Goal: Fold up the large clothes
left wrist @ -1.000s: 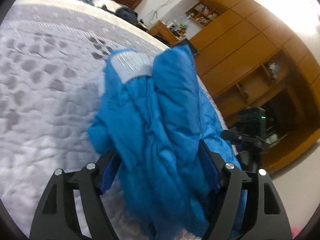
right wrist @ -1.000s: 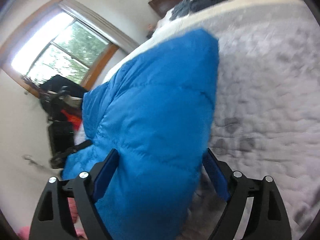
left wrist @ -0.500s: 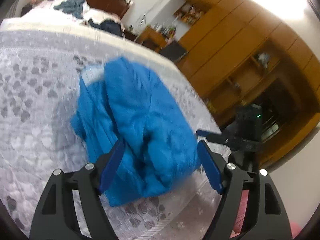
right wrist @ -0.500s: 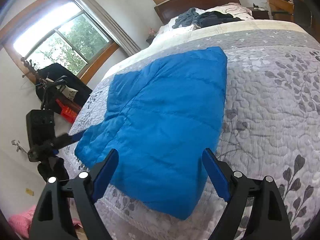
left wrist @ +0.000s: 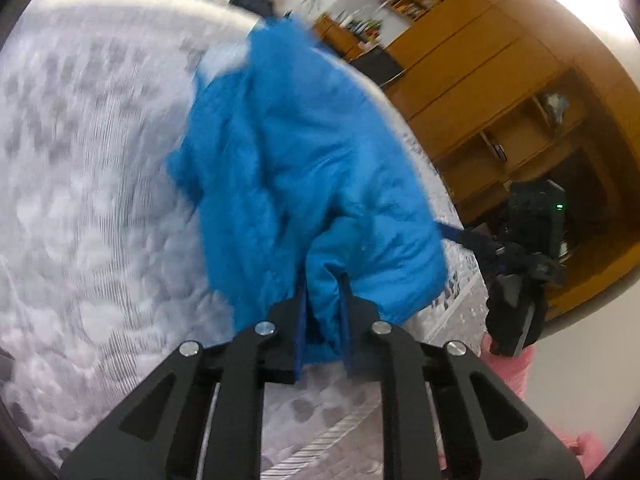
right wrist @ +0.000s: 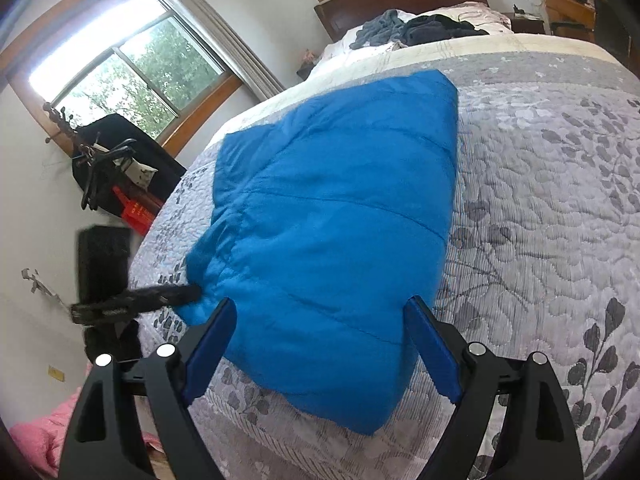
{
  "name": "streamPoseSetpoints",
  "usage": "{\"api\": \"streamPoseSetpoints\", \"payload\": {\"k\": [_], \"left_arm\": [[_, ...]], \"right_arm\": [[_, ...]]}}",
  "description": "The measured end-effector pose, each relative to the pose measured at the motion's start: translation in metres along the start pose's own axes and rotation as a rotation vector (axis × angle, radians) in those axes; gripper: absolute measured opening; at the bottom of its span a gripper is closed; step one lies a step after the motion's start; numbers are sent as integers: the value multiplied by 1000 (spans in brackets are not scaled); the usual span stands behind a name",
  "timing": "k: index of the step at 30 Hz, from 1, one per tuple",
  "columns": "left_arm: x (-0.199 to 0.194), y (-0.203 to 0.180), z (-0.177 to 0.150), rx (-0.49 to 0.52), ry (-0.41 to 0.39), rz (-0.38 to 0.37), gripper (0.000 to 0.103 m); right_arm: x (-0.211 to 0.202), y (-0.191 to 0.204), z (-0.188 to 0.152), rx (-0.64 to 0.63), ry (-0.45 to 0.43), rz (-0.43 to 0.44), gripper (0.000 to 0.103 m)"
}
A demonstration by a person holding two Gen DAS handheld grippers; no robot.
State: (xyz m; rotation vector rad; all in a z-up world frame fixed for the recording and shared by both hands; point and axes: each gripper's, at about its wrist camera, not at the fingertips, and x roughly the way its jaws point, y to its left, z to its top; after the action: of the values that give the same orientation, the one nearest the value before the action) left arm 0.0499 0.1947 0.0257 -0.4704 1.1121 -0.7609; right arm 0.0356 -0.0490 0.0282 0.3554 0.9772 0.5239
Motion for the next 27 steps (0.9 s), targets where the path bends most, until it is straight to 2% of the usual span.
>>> {"api": "streamPoseSetpoints", "payload": {"k": [3, 7, 9, 11, 12, 14, 16, 17, 19, 22, 27], "left_arm": [[5, 11, -5, -27, 6, -25, 15], [0, -4, -4, 34, -19, 16, 18], [-4, -14, -2, 55, -38, 30, 23], [-11, -28, -4, 82, -68, 47, 34], [-13, -32, -5, 90, -78, 55, 46], [-18, -44, -7, 110, -96, 70, 73], [-22, -58, -9, 131, -130, 172, 85], [-25, -63, -9, 142, -152, 212, 86], [-31, -73, -10, 167, -179, 228, 88], [-33, -85, -13, 166, -184, 263, 89], [-33, -98, -22, 170, -183, 386, 91]], "right_arm": [[4, -3, -2, 7, 6, -11, 87], [1, 0, -6, 5, 1, -32, 88], [-3, 1, -10, 4, -8, -34, 88], [-6, 3, -14, 1, -17, -65, 94], [-8, 4, -16, -5, -22, -99, 99], [-10, 9, -22, -28, -27, -177, 99], [-12, 14, -27, -37, -17, -243, 99], [-13, 16, -29, -36, -12, -265, 99], [-16, 21, -34, -40, -11, -298, 99], [-23, 30, -40, -54, -26, -323, 99], [-31, 45, -48, -58, -45, -413, 99]]}}
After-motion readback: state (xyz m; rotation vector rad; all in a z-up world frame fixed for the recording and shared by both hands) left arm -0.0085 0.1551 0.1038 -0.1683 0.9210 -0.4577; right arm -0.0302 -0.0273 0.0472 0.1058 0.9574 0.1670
